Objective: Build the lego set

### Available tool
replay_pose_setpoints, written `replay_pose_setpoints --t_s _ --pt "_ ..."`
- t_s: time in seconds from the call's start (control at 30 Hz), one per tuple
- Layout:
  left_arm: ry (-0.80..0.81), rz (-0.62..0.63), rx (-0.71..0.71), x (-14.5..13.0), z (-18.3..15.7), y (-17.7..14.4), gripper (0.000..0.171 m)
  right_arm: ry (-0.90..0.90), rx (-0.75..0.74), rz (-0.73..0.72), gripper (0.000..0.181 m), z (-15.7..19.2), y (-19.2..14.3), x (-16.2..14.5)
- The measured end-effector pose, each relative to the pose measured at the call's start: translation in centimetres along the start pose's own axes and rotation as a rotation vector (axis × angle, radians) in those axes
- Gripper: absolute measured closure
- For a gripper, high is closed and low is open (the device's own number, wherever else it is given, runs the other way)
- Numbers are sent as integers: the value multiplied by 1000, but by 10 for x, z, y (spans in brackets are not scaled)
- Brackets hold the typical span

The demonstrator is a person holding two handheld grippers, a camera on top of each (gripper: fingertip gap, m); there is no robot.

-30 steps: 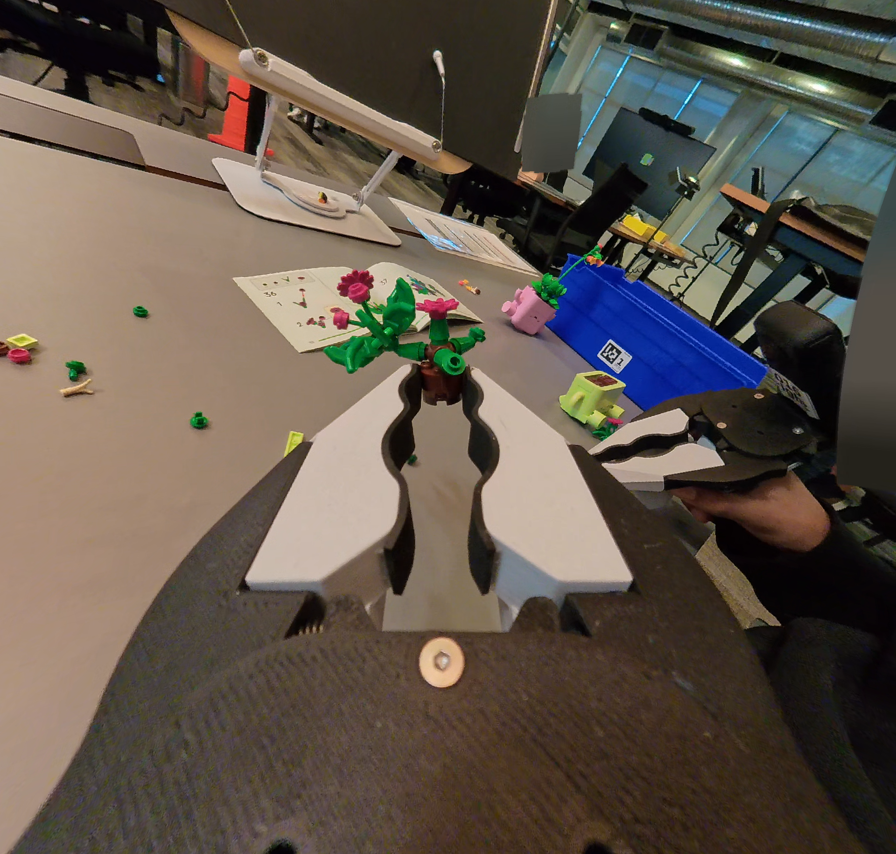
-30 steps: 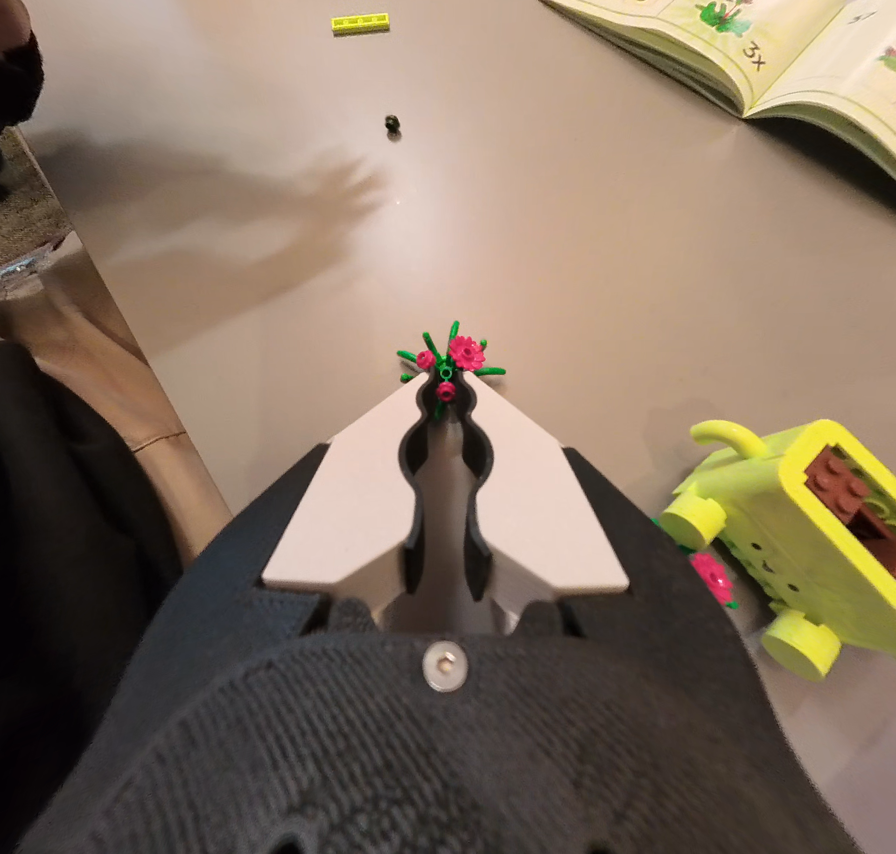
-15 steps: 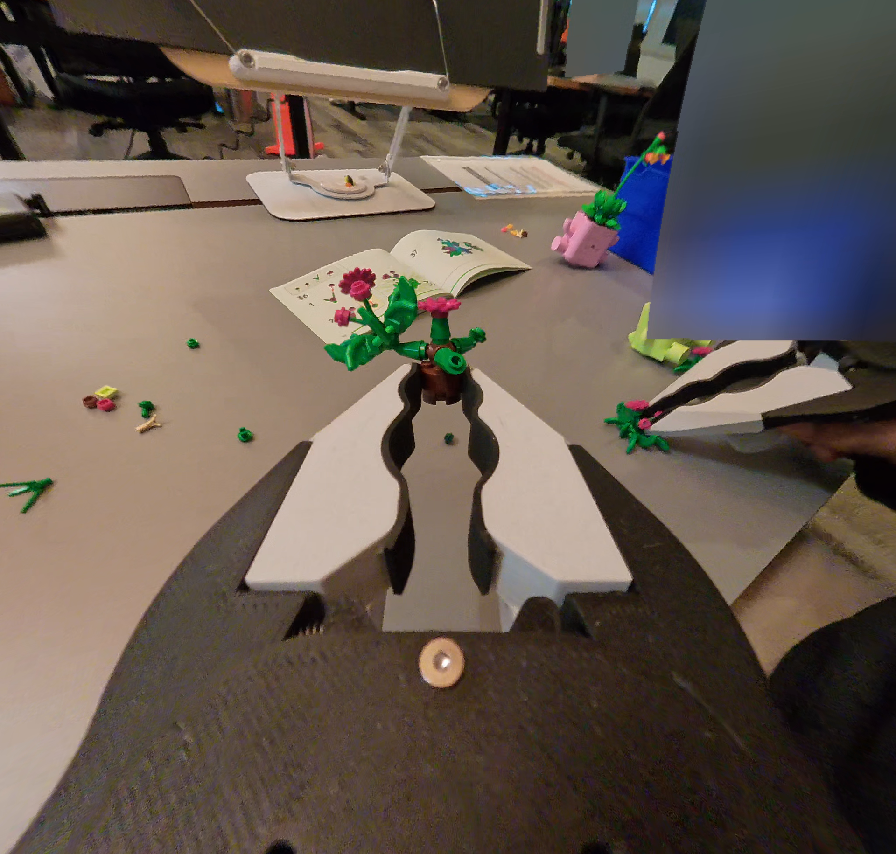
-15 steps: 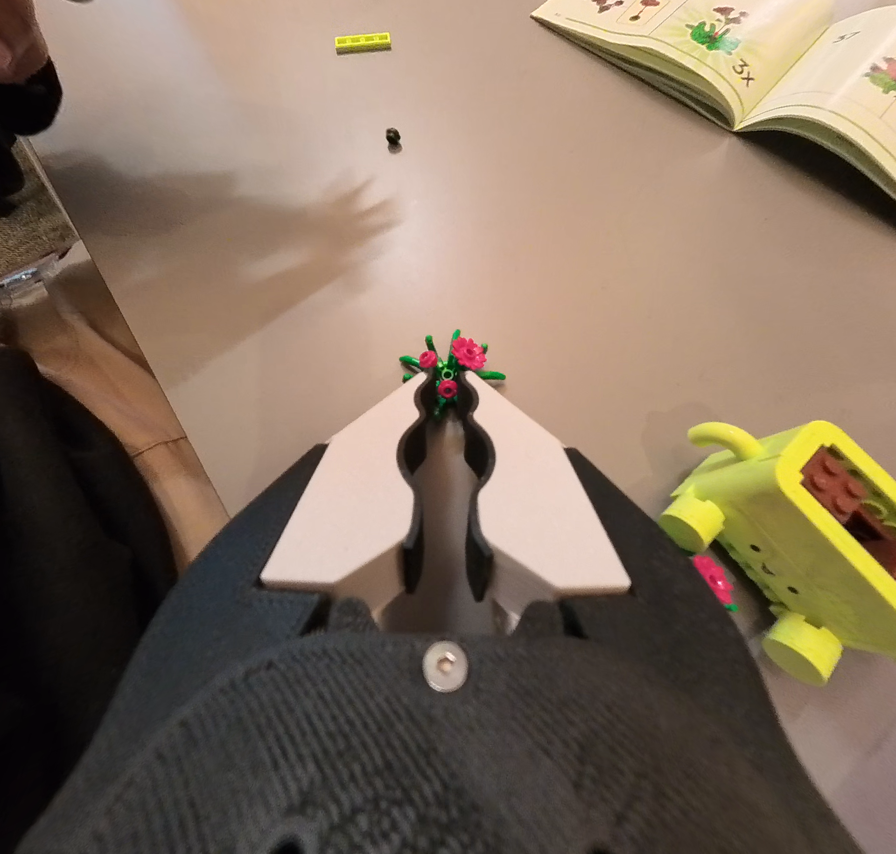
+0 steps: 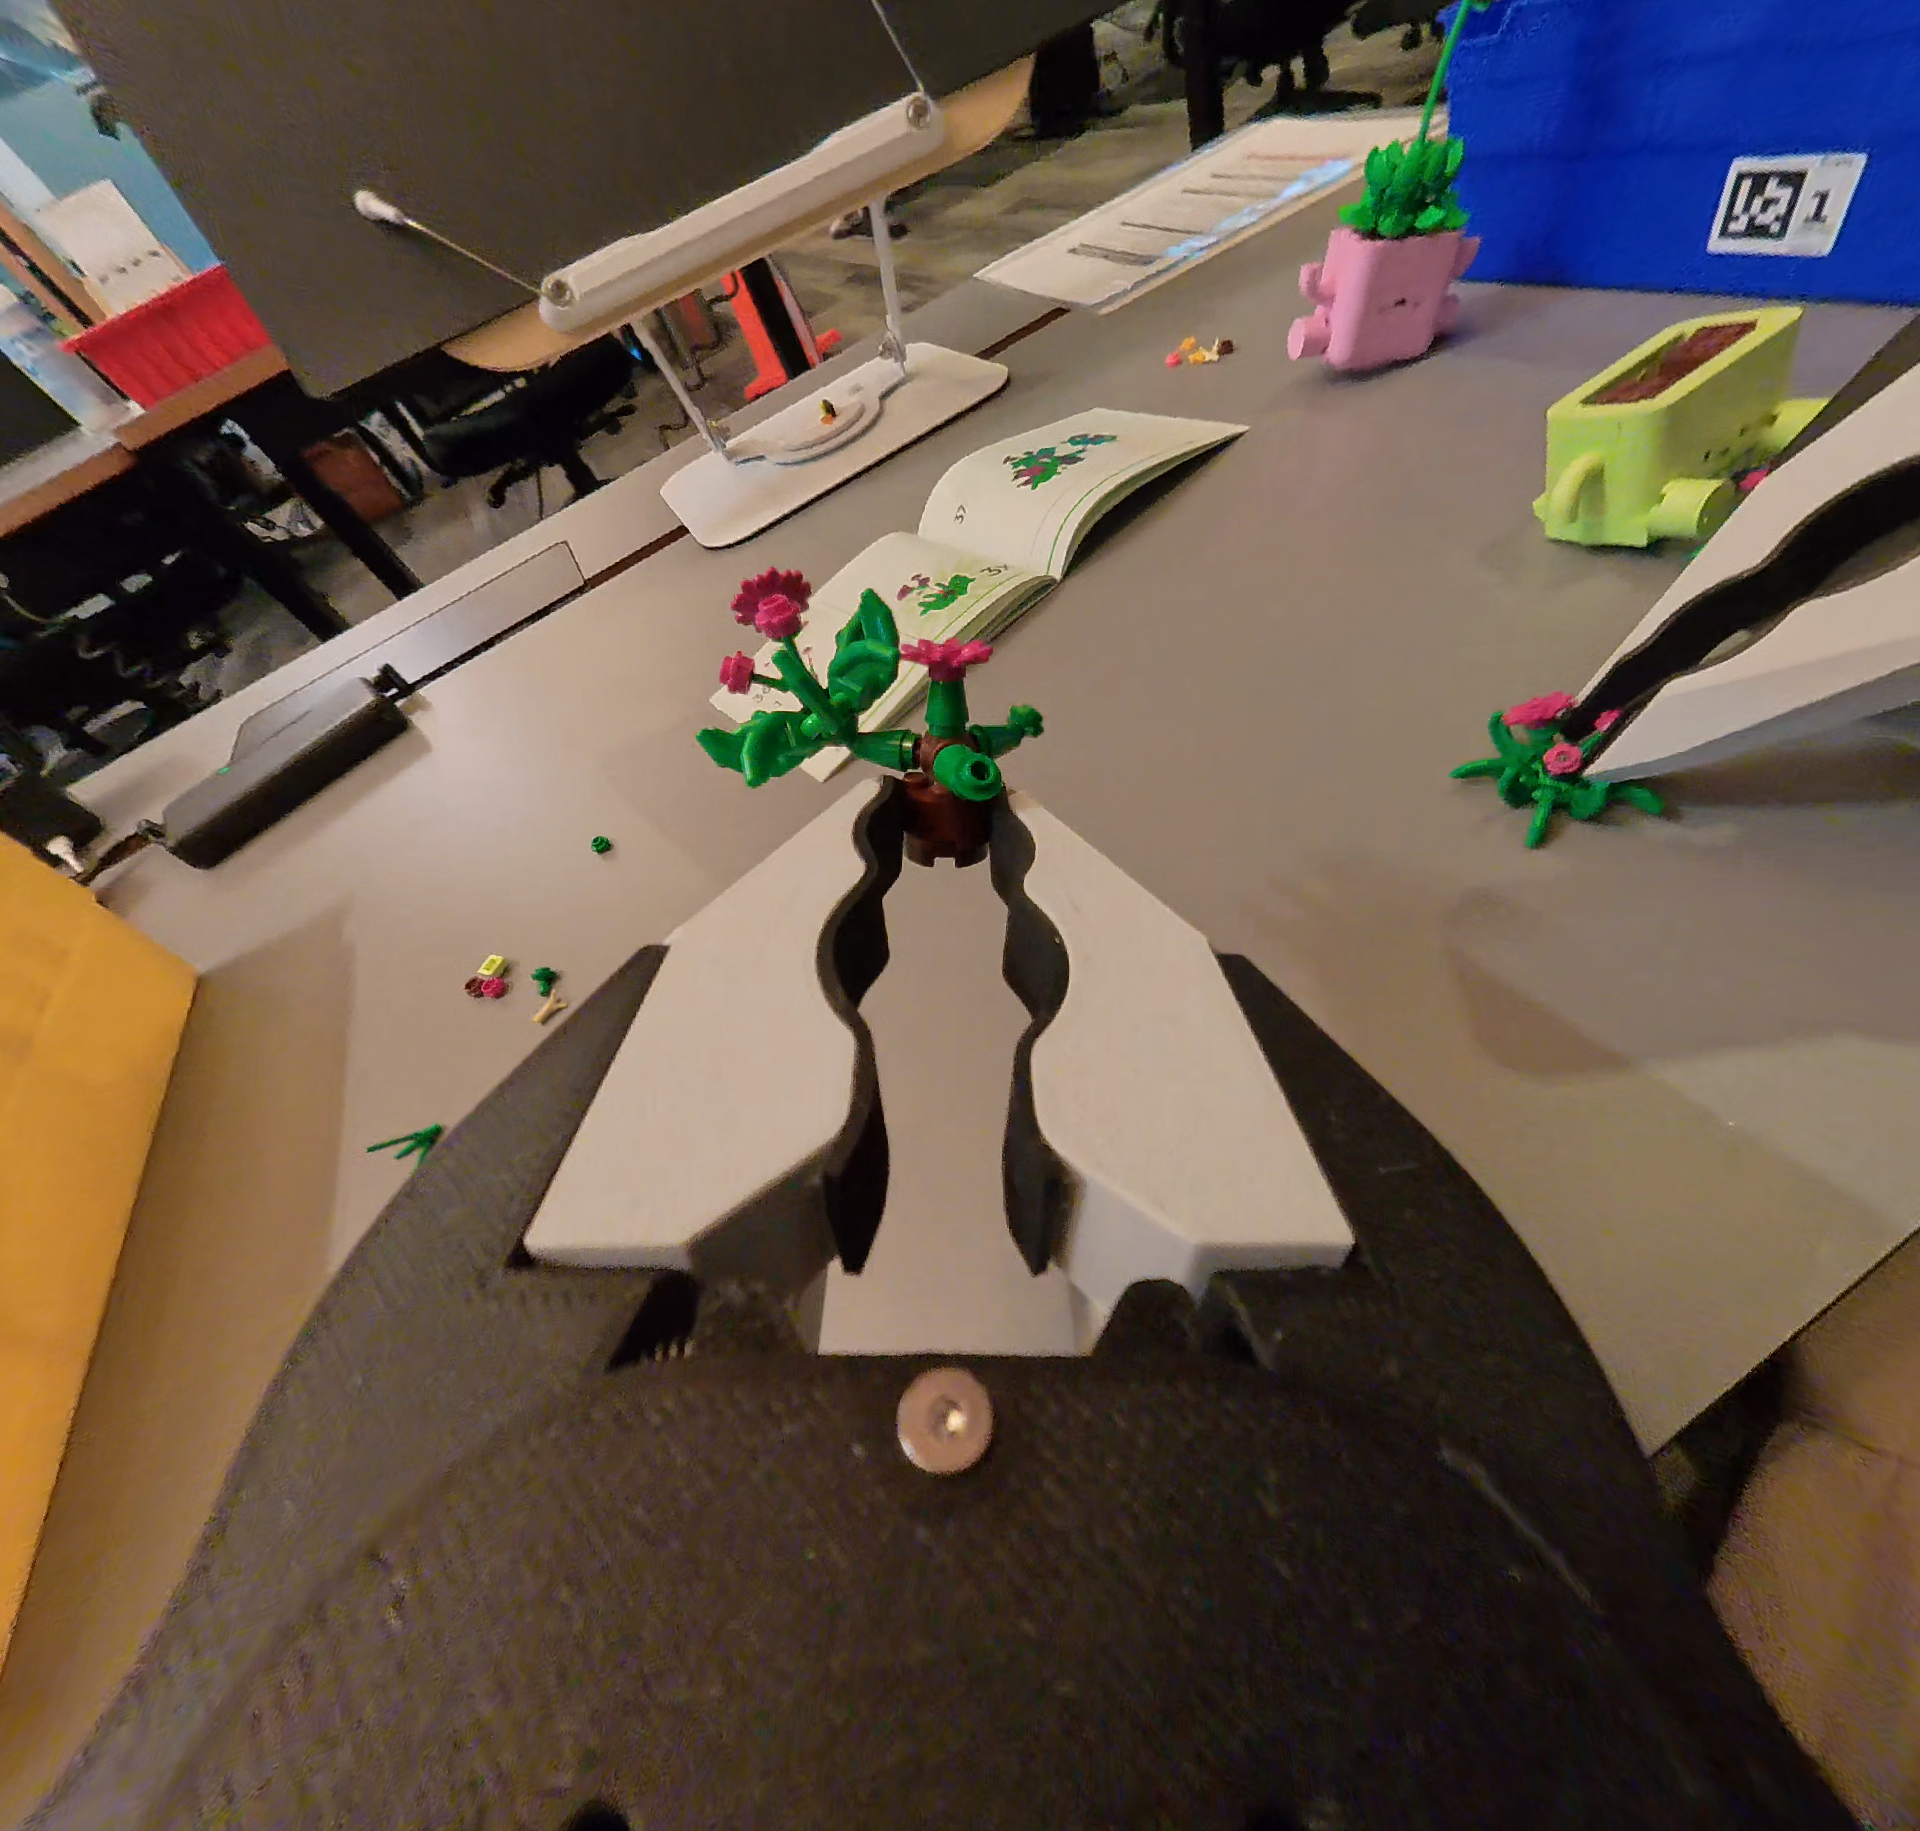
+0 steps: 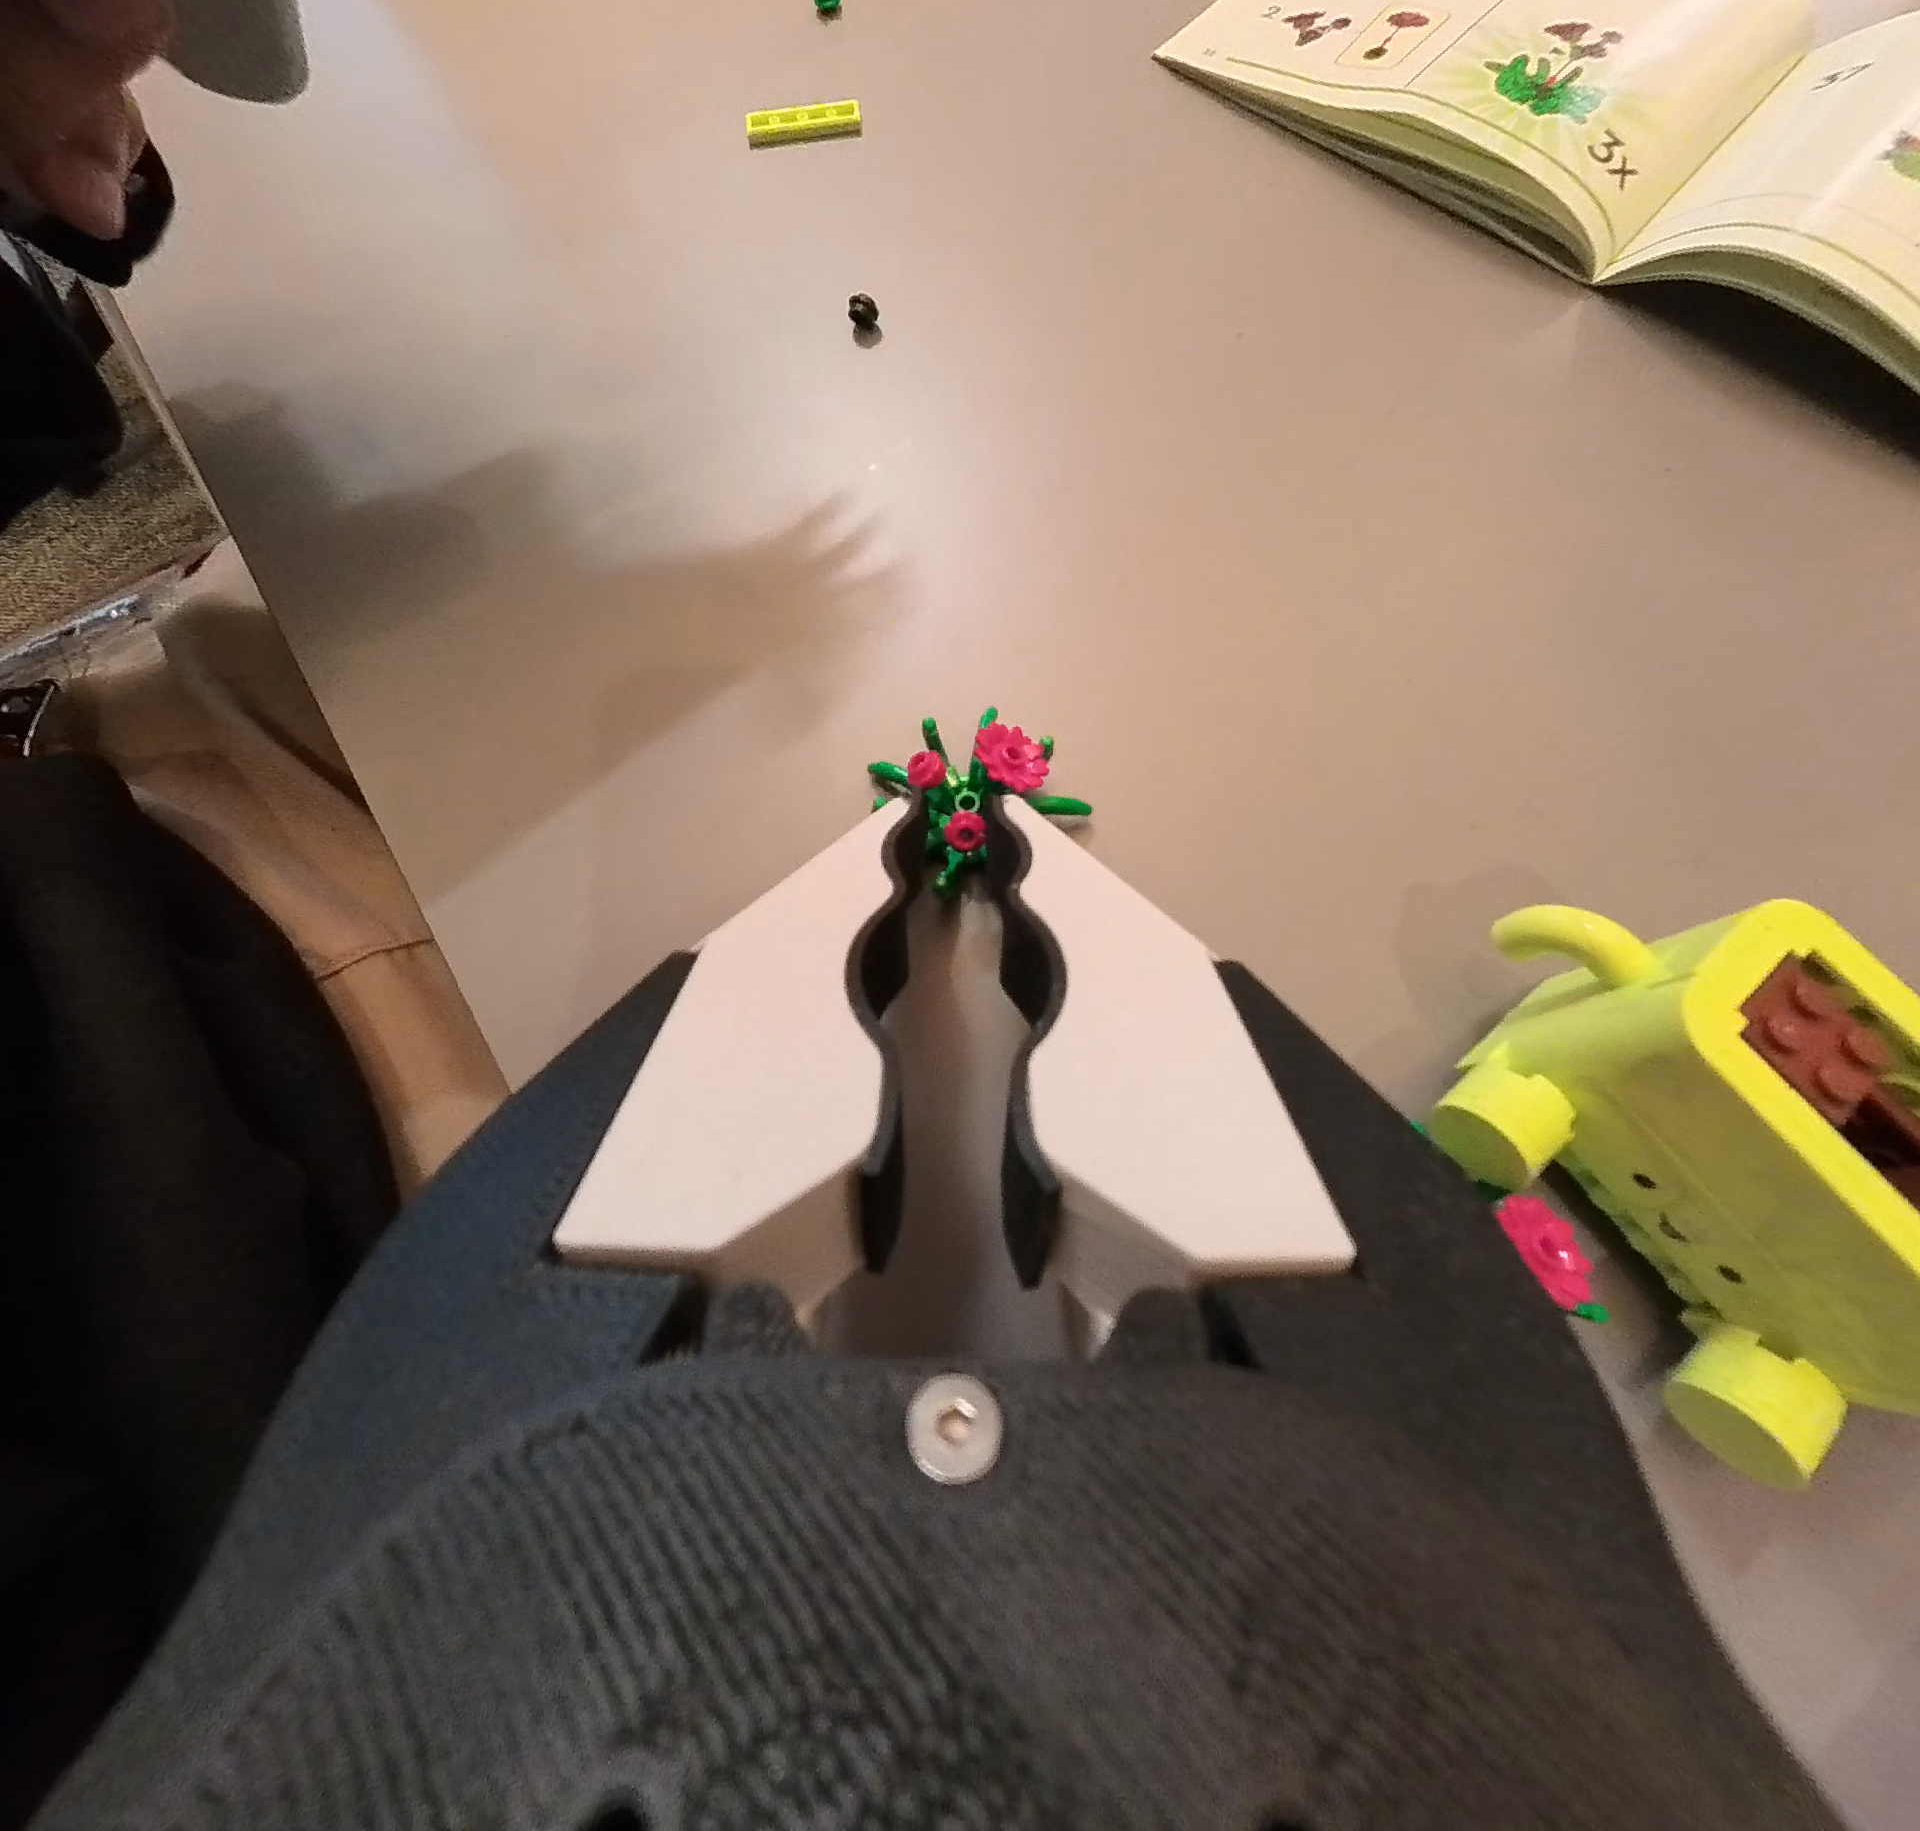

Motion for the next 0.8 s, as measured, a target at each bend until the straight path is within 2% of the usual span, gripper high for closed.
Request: replay_pose_setpoints --t_s 0.1,0.17,0.23,0.3,0.37,0.43,0.5,0.6,0.8 --pt "-11 2 -7 -1 0 1 157 -2 0 0 171 0 0 1" --pt "-67 -14 11 -2 12 -4 157 -5 1 -3 170 0 -1 1" --pt "-101 1 138 -10 49 -21 157 -3 13 -13 168 0 -3 3" --pt "-206 -12 251 -20 92 -49 157 8 22 -45 168 -1 -7 6" --pt "-363 -96 267 -24 118 -75 158 24 34 -88 169 -2 -11 9" --pt "-378 -123 314 -28 131 -89 158 48 53 -121 169 -3 -13 12" --pt "-352 -91 328 -35 133 -88 157 58 50 -134 169 -6 -14 13" --pt "-376 -83 253 -41 122 -73 157 29 -39 -144 169 -19 -22 13" --pt "-366 -80 153 -38 102 -54 157 31 -217 -308 170 -50 -58 18"
Point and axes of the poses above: each gripper's, where its closed fingertips meet, y out along the fingers, x out of its top, z = x × y across the jaws, the point moved 5 cm from there along -y, back along the fingers, and after that the axes turned 3 degrees about -x, right-handed, at the moved point
